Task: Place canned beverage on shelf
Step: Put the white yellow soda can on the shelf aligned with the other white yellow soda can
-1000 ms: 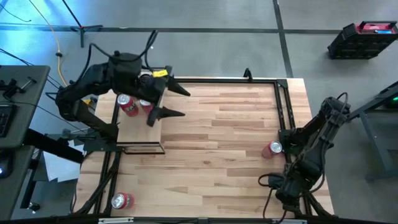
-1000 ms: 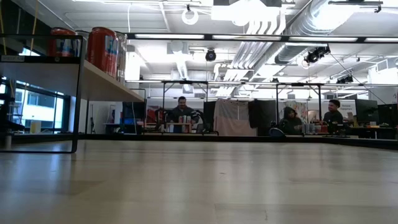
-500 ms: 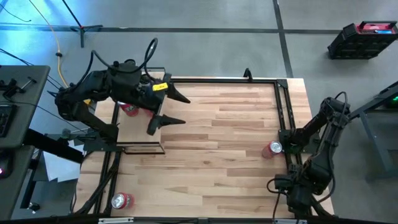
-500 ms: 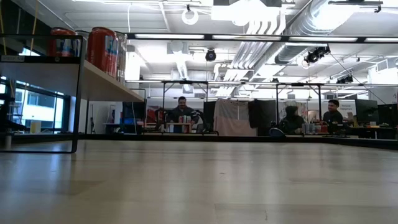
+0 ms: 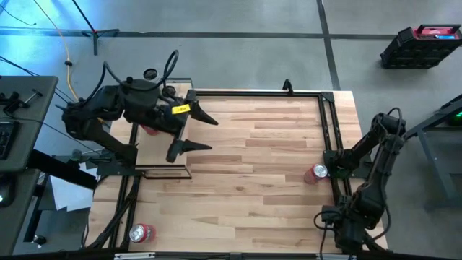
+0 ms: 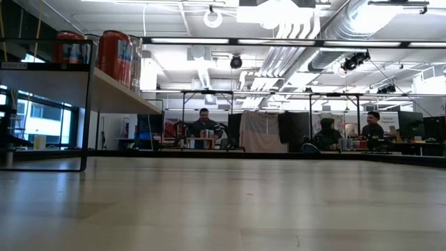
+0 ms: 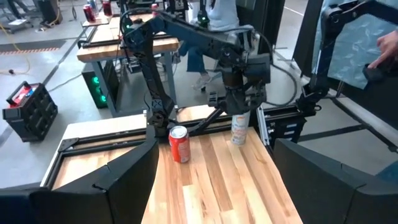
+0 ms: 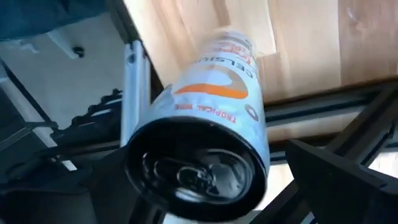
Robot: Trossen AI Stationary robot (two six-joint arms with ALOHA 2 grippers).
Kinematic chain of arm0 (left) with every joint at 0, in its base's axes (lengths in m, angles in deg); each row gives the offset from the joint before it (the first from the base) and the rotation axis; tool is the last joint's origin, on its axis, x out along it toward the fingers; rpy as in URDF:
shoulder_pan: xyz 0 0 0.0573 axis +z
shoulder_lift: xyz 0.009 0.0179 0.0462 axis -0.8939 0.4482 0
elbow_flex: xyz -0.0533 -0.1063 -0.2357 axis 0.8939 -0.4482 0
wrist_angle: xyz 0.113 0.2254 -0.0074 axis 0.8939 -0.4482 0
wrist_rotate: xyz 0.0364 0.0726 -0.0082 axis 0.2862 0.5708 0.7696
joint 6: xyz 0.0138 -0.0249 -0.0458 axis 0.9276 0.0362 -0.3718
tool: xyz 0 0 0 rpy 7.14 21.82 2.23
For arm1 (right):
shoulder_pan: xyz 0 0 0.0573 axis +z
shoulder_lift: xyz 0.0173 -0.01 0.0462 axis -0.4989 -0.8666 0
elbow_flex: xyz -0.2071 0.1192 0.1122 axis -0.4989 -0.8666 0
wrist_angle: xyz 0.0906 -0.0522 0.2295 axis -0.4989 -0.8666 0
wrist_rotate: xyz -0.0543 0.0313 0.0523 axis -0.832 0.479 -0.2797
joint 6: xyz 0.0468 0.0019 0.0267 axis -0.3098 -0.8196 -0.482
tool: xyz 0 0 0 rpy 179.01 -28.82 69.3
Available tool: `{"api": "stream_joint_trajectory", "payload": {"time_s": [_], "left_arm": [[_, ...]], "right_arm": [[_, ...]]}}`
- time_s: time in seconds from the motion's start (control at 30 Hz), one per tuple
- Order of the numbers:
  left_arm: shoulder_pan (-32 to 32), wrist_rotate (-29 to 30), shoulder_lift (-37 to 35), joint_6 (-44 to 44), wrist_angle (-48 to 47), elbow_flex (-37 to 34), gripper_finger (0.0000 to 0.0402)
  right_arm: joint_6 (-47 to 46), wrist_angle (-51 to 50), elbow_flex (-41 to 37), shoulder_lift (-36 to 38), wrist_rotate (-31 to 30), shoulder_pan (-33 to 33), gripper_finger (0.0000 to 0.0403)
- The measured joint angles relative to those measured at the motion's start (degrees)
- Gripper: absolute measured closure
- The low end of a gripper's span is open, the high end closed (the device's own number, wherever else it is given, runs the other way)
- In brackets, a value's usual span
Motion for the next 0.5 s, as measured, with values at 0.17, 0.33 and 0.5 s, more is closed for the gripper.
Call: {"api": "stream_joint_trajectory", "payload": {"time_s": [0.17,0.33,0.5], "left_arm": [[-0.21,1.02,-0.27,0.0,-0.36,0.02,0.0092],[-0.21,1.06,-1.04,-0.55,-1.9,0.02,0.0092],[-0.21,2.67,-2.05,-1.01,-4.01,0.02,0.0092]], "right_arm": [[-0.6,0.56,-1.31,0.0,-0.37,-0.38,0.0039],[-0.73,0.4,-2.03,0.0,-0.95,-1.26,0.0073],[-0.35,0.13,-2.11,0.06,-0.97,-1.68,0.0132]]}}
